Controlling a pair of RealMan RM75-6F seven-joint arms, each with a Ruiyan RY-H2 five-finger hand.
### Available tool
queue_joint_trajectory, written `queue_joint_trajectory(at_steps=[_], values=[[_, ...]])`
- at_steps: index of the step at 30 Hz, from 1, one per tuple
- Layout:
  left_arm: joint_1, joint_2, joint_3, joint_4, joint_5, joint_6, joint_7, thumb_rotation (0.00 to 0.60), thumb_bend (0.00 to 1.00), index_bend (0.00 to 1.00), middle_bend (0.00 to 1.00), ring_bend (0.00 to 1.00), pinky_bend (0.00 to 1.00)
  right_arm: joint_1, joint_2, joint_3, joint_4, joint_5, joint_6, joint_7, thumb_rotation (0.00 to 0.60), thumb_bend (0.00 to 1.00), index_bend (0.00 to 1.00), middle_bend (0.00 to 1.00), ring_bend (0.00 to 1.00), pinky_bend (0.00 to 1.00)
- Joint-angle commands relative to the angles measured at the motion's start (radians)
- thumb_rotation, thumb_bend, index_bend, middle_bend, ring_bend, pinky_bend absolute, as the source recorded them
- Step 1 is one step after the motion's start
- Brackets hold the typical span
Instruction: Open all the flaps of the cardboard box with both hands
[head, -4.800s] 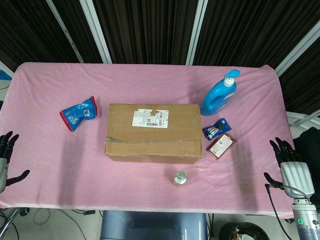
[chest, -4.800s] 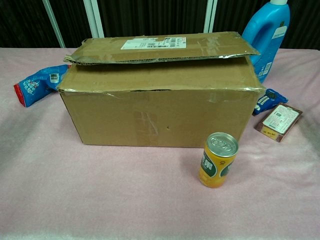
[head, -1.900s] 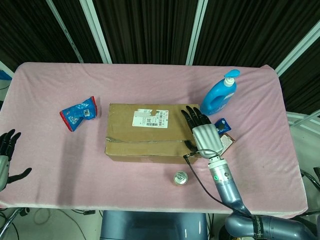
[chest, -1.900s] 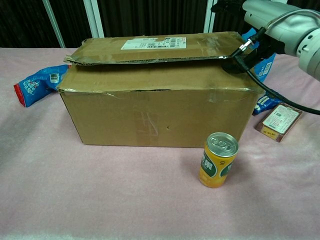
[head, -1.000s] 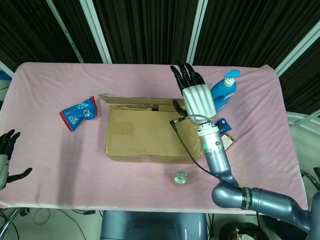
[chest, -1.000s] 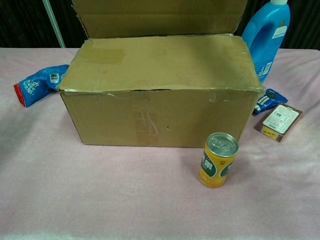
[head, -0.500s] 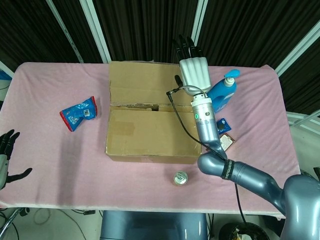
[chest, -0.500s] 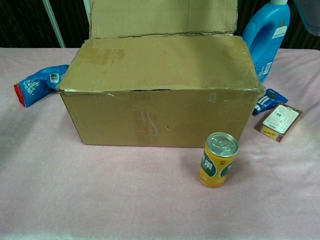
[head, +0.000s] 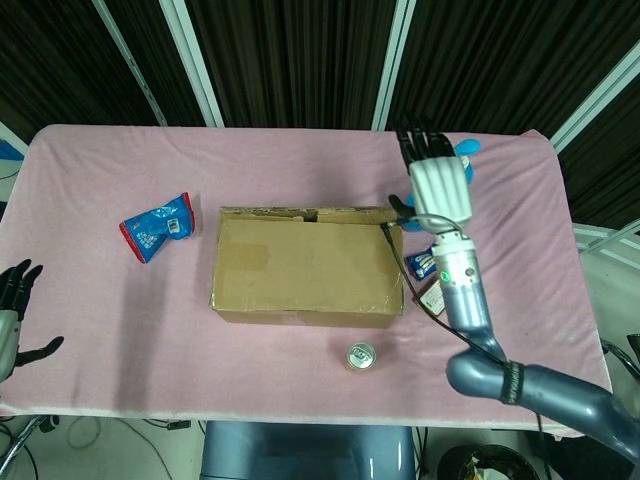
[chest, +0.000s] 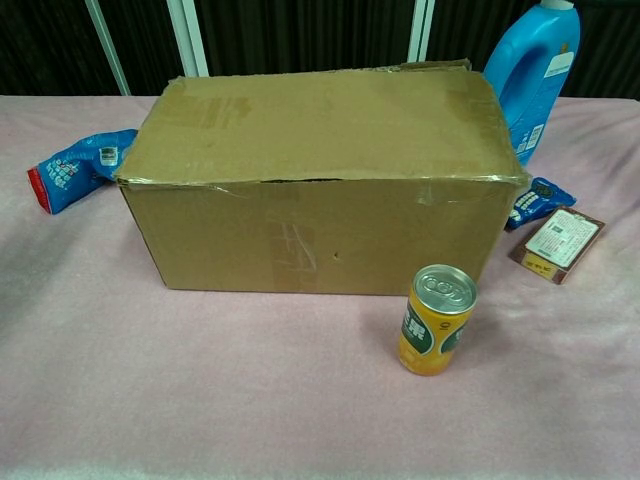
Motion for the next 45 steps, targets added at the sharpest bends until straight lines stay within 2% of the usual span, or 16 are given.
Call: queue_joint_trajectory(at_steps=[1, 4, 7, 13, 15, 17, 20, 24, 28, 36, 40, 45], values=[[0.001, -0.004, 0.003, 0.012, 0.014, 0.014, 0.033, 0.600, 0.07, 0.00, 0.00, 0.00, 0.00, -0.158, 0.140, -0.109, -0.131, -0.067, 0.091, 0.040, 0.587, 0.16, 0.00, 0.00, 0.00, 0.21], [-0.001, -0.007, 0.004, 0.012, 0.026, 0.021, 0.058, 0.600, 0.07, 0.00, 0.00, 0.00, 0.00, -0.251, 0.213, -0.175, -0.172, -0.100, 0.131, 0.081, 0.551, 0.15, 0.00, 0.00, 0.00, 0.21], [-0.010, -0.001, 0.009, 0.004, 0.048, 0.020, 0.091, 0.600, 0.07, 0.00, 0.00, 0.00, 0.00, -0.341, 0.266, -0.245, -0.187, -0.134, 0.176, 0.123, 0.542, 0.15, 0.00, 0.00, 0.00, 0.21], [-0.049, 0.021, -0.007, -0.074, 0.079, -0.001, 0.143, 0.600, 0.08, 0.00, 0.00, 0.00, 0.00, -0.471, 0.290, -0.342, -0.164, -0.193, 0.262, 0.210, 0.559, 0.15, 0.00, 0.00, 0.00, 0.21], [-0.071, 0.035, -0.019, -0.116, 0.080, -0.023, 0.154, 0.600, 0.12, 0.00, 0.00, 0.00, 0.00, -0.497, 0.284, -0.360, -0.137, -0.207, 0.277, 0.240, 0.565, 0.15, 0.00, 0.00, 0.00, 0.21], [-0.107, 0.059, -0.036, -0.176, 0.076, -0.067, 0.167, 0.600, 0.22, 0.00, 0.00, 0.00, 0.00, -0.522, 0.271, -0.378, -0.100, -0.226, 0.290, 0.285, 0.569, 0.15, 0.00, 0.00, 0.00, 0.21], [-0.162, 0.090, -0.062, -0.256, 0.062, -0.138, 0.174, 0.600, 0.40, 0.00, 0.00, 0.00, 0.00, -0.540, 0.246, -0.395, -0.046, -0.256, 0.297, 0.343, 0.587, 0.15, 0.00, 0.00, 0.00, 0.21], [-0.257, 0.128, -0.114, -0.356, -0.011, -0.274, 0.172, 0.600, 0.62, 0.00, 0.00, 0.00, 0.07, -0.545, 0.208, -0.401, 0.022, -0.303, 0.303, 0.411, 0.600, 0.15, 0.00, 0.00, 0.00, 0.21], [-0.368, 0.130, -0.179, -0.384, -0.114, -0.402, 0.205, 0.600, 0.76, 0.01, 0.05, 0.02, 0.14, -0.547, 0.180, -0.407, 0.069, -0.330, 0.298, 0.449, 0.600, 0.15, 0.00, 0.00, 0.00, 0.21], [-0.602, 0.050, -0.281, -0.310, -0.346, -0.582, 0.367, 0.600, 0.89, 0.10, 0.15, 0.09, 0.22, -0.553, 0.162, -0.407, 0.106, -0.335, 0.266, 0.500, 0.600, 0.15, 0.00, 0.00, 0.00, 0.21], [-0.706, 0.001, -0.305, -0.252, -0.469, -0.639, 0.435, 0.600, 0.91, 0.16, 0.22, 0.15, 0.28, -0.556, 0.162, -0.399, 0.115, -0.329, 0.257, 0.519, 0.600, 0.15, 0.00, 0.00, 0.00, 0.21], [-0.817, -0.061, -0.305, -0.177, -0.635, -0.678, 0.510, 0.600, 0.92, 0.17, 0.26, 0.19, 0.31, -0.559, 0.161, -0.391, 0.118, -0.329, 0.251, 0.532, 0.600, 0.15, 0.00, 0.00, 0.00, 0.21]])
